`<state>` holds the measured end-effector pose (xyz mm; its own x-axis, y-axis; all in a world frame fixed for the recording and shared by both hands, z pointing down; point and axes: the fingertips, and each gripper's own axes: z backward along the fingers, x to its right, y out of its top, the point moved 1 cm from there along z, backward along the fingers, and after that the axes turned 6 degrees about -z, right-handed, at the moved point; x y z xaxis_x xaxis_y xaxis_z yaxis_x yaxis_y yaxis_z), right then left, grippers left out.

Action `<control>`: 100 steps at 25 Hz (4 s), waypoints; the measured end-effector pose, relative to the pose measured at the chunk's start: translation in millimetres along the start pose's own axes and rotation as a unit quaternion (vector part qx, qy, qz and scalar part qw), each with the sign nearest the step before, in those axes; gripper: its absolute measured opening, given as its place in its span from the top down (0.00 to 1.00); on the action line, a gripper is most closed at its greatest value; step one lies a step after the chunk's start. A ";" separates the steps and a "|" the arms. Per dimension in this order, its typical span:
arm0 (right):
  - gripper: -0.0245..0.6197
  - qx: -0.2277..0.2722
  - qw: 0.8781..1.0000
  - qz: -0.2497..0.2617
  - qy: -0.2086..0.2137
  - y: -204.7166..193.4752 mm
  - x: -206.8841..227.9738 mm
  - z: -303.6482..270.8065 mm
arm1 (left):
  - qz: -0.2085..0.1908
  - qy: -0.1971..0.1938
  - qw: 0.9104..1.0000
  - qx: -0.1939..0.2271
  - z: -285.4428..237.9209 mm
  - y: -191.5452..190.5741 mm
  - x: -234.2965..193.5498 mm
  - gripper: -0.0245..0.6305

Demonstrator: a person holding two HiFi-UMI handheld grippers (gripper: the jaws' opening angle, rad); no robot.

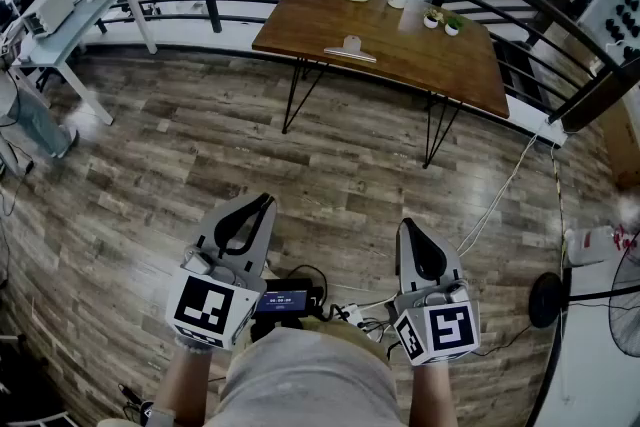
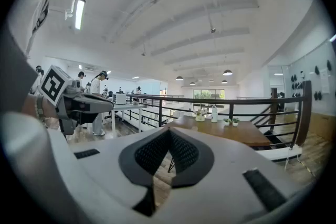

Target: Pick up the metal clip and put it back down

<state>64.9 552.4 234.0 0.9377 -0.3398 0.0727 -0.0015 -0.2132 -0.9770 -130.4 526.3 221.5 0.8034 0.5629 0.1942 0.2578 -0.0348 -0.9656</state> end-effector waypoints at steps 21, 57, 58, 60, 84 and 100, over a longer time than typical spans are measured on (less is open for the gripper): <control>0.96 -0.016 0.999 -0.026 0.029 -11.3 -7.4 -7.4 | 0.017 -0.018 0.999 -0.023 -5.9 -13.0 8.1 0.93; 0.70 -0.014 0.999 -0.048 0.020 -22.4 19.3 -14.2 | 0.016 -0.023 0.999 -0.024 -37.6 -10.4 18.9 0.76; 0.70 -0.013 0.998 -0.051 0.016 -23.2 22.2 -14.9 | 0.014 -0.026 0.999 -0.024 -40.7 -10.5 19.5 0.76; 0.70 -0.015 0.998 -0.054 0.011 -25.1 28.0 -18.4 | 0.009 -0.033 0.999 -0.024 -47.7 -10.6 20.0 0.76; 0.70 -0.059 0.997 -0.056 -0.014 -1.3 95.4 -197.3 | -0.002 -0.081 0.996 -0.040 -229.5 -10.4 -85.9 0.76; 0.70 -0.071 0.994 -0.065 -0.050 30.2 149.9 -341.7 | 0.007 -0.130 0.991 -0.044 -373.8 -16.0 -171.3 0.76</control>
<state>86.7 182.0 283.9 0.9632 -0.2086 0.1697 0.0803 -0.3793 -0.9218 -71.5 121.7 268.4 0.6451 0.7547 0.1194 0.3035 -0.1097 -0.9465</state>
